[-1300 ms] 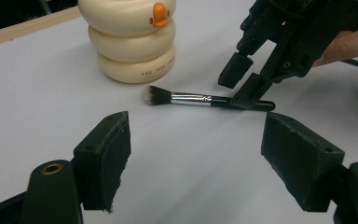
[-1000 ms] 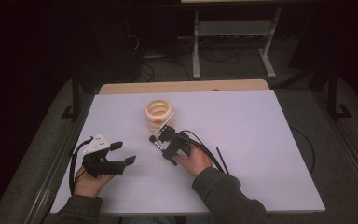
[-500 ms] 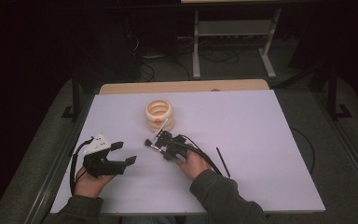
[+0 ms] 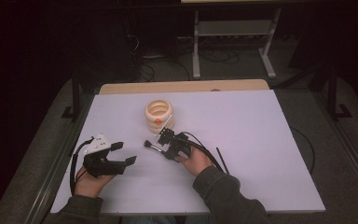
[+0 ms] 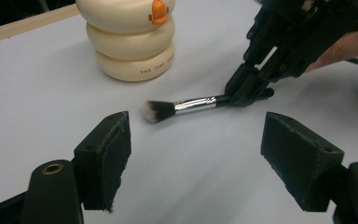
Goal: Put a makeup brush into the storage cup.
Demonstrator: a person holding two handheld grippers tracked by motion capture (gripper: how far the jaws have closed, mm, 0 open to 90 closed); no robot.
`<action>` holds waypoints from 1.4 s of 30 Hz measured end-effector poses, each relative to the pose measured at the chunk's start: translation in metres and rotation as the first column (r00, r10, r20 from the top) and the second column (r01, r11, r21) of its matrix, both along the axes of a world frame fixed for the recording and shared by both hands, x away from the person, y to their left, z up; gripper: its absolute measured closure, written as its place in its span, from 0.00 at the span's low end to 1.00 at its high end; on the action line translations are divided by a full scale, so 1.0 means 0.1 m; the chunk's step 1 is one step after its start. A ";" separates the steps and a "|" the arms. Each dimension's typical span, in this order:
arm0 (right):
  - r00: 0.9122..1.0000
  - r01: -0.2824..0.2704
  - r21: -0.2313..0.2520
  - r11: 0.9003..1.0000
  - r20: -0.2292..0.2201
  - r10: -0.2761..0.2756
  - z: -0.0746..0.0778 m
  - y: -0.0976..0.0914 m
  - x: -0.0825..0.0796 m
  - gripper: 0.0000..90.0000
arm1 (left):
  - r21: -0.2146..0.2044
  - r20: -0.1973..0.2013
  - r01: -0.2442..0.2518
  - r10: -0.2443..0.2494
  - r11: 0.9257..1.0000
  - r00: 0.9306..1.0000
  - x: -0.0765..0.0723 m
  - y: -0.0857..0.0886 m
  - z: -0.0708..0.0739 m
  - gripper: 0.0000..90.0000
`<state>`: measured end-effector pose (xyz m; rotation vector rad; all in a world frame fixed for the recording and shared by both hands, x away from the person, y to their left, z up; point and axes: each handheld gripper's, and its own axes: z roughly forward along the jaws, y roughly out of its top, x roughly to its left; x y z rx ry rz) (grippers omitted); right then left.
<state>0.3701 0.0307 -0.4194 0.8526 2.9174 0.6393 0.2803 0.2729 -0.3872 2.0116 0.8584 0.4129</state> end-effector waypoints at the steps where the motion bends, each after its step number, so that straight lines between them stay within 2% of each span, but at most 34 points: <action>1: 1.000 -0.001 0.006 1.000 -0.002 0.001 0.02 -0.02 0.00 0.88 | -0.002 0.004 0.001 -0.001 1.000 1.000 0.00 0.00 0.00 0.27; 6: 1.000 -0.005 0.079 0.997 0.024 0.003 0.21 -0.20 -0.01 0.88 | 0.004 -0.005 0.005 -0.005 1.000 1.000 0.00 0.00 0.01 0.27; 8: 0.999 -0.007 0.088 0.996 0.036 0.004 0.25 -0.23 -0.03 0.87 | -0.004 -0.002 0.004 -0.004 1.000 1.000 0.00 -0.01 0.00 0.27; 9: 0.998 -0.012 0.109 0.994 0.069 0.004 0.36 -0.35 -0.10 0.88 | -0.006 0.002 0.010 -0.010 1.000 1.000 0.00 -0.02 0.00 0.27; 12: 0.996 -0.012 0.123 0.992 0.088 0.001 0.43 -0.42 -0.14 0.88 | -0.013 0.000 0.017 -0.017 1.000 1.000 -0.01 -0.06 0.00 0.27; 16: 0.990 -0.029 0.150 0.988 0.141 0.008 0.56 -0.60 -0.24 0.87 | -0.009 -0.003 0.038 -0.038 0.999 0.999 -0.01 -0.10 0.01 0.27; 21: 0.985 -0.050 0.182 0.982 0.171 0.018 0.69 -0.78 -0.39 0.87 | -0.006 -0.001 0.067 -0.067 0.998 0.998 -0.03 -0.18 0.01 0.27; 24: 0.988 -0.049 0.219 0.975 0.152 0.015 0.69 -0.88 -0.47 0.87 | -0.008 -0.007 0.081 -0.081 0.997 0.997 -0.04 -0.22 0.01 0.27; 26: 0.988 -0.050 0.225 0.973 0.157 0.015 0.64 -0.93 -0.53 0.87 | -0.009 -0.011 0.091 -0.091 0.996 0.996 -0.04 -0.24 0.00 0.27; 29: 0.989 -0.031 0.256 0.966 0.151 -0.008 0.51 -1.03 -0.62 0.87 | -0.020 -0.019 0.106 -0.106 0.994 0.994 -0.06 -0.30 -0.01 0.27; 30: 0.992 -0.002 0.286 0.958 0.125 -0.035 0.39 -1.10 -0.65 0.87 | -0.016 -0.022 0.113 -0.114 0.993 0.993 -0.06 -0.32 -0.02 0.27; 31: 0.992 -0.002 0.286 0.958 0.125 -0.035 0.39 -1.10 -0.65 0.87 | -0.015 -0.027 0.122 -0.123 0.992 0.992 -0.06 -0.34 -0.02 0.27; 32: 0.995 0.006 0.280 0.960 0.097 -0.035 0.34 -1.12 -0.64 0.87 | -0.017 -0.030 0.128 -0.129 0.992 0.991 -0.06 -0.36 -0.03 0.27; 33: 0.994 0.007 0.262 0.965 0.100 -0.035 0.31 -1.13 -0.64 0.87 | -0.012 -0.032 0.138 -0.138 0.990 0.990 -0.07 -0.38 -0.03 0.27; 34: 0.994 0.011 0.266 0.964 0.100 -0.039 0.30 -1.15 -0.65 0.87 | -0.009 -0.036 0.143 -0.143 0.990 0.989 -0.08 -0.41 -0.04 0.27; 35: 0.995 0.013 0.290 0.957 0.094 -0.042 0.31 -1.16 -0.66 0.87 | -0.016 -0.036 0.147 -0.147 0.989 0.988 -0.08 -0.42 -0.04 0.27; 39: 0.990 -0.014 0.300 0.954 0.137 -0.029 0.36 -1.13 -0.71 0.87 | -0.014 -0.044 0.169 -0.169 0.986 0.985 -0.09 -0.47 -0.05 0.27; 42: 0.988 -0.037 0.313 0.949 0.151 -0.011 0.38 -1.07 -0.76 0.87 | -0.032 -0.045 0.186 -0.188 0.982 0.981 -0.10 -0.49 -0.05 0.31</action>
